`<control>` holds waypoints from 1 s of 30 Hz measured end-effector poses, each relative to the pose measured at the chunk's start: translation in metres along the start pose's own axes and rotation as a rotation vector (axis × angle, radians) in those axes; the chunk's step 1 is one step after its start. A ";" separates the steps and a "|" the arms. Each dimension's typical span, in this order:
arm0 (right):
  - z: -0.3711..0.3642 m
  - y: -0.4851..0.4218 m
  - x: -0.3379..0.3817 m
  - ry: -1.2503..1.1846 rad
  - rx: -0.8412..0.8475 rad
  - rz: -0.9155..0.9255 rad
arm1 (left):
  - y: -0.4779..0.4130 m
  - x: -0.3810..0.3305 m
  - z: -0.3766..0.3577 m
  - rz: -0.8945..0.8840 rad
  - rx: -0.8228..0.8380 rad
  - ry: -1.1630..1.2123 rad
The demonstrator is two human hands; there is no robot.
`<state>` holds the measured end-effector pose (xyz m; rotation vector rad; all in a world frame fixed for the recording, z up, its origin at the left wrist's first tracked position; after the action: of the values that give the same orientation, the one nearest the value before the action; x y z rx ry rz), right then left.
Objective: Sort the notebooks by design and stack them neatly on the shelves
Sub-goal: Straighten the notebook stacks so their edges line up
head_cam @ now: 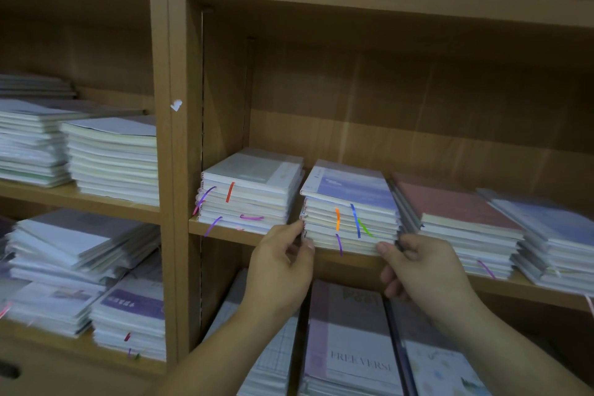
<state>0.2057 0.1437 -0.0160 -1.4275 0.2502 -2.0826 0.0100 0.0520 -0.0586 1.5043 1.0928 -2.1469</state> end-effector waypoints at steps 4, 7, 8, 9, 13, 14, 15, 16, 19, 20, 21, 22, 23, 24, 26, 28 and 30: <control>-0.004 0.002 -0.003 -0.069 -0.041 -0.029 | 0.006 -0.001 -0.003 -0.042 0.012 -0.047; -0.001 0.001 -0.002 -0.016 0.001 -0.007 | 0.005 0.000 -0.002 -0.049 0.012 -0.067; 0.001 0.001 0.000 0.013 0.027 0.002 | 0.005 0.000 0.000 -0.046 0.012 -0.064; 0.002 0.001 0.000 0.038 0.055 0.006 | 0.003 -0.001 0.001 -0.035 0.011 -0.055; 0.013 0.000 0.006 0.102 0.064 0.065 | -0.002 -0.011 0.005 0.034 0.054 0.038; 0.014 -0.001 0.008 0.110 0.054 0.083 | -0.003 -0.014 0.006 0.027 0.064 0.041; 0.014 -0.002 0.009 0.110 0.049 0.102 | -0.004 -0.016 0.005 0.007 0.068 0.028; 0.013 -0.003 0.010 0.124 0.047 0.125 | -0.004 -0.017 0.005 -0.010 0.070 0.024; 0.010 -0.008 0.008 0.291 0.000 0.234 | -0.005 -0.017 0.005 0.003 0.026 0.040; 0.010 -0.009 0.009 0.343 -0.028 0.261 | -0.006 -0.017 0.004 0.016 0.006 0.041; 0.010 -0.010 0.011 0.389 -0.051 0.283 | -0.007 -0.016 0.003 0.021 -0.021 0.028; 0.010 -0.011 0.013 0.428 -0.062 0.301 | -0.009 -0.015 0.002 0.025 -0.044 0.010; 0.011 -0.012 0.015 0.458 -0.060 0.308 | -0.009 -0.014 0.001 0.024 -0.069 -0.012; 0.010 -0.013 0.017 0.475 -0.054 0.310 | -0.010 -0.015 0.001 0.022 -0.090 -0.026; 0.010 -0.015 0.017 0.458 -0.040 0.313 | -0.009 -0.013 0.000 0.024 -0.106 -0.011; 0.011 -0.016 0.013 0.413 -0.028 0.307 | -0.008 -0.011 -0.001 0.046 -0.103 0.028; 0.011 -0.017 0.007 0.370 -0.019 0.279 | -0.008 -0.008 -0.003 0.058 -0.103 0.034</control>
<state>0.2075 0.1555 0.0023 -0.9442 0.5835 -2.0954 0.0102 0.0578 -0.0486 1.5125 1.1392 -2.0015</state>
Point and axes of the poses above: each hand's wrist, its own y-axis away from the middle knuckle, its own z-axis out of the back of the hand, x = y × z, the point moved 2 cm from there along -y, towards the middle knuckle, and after that the axes turned 13 degrees about z, right-handed, at the moved point
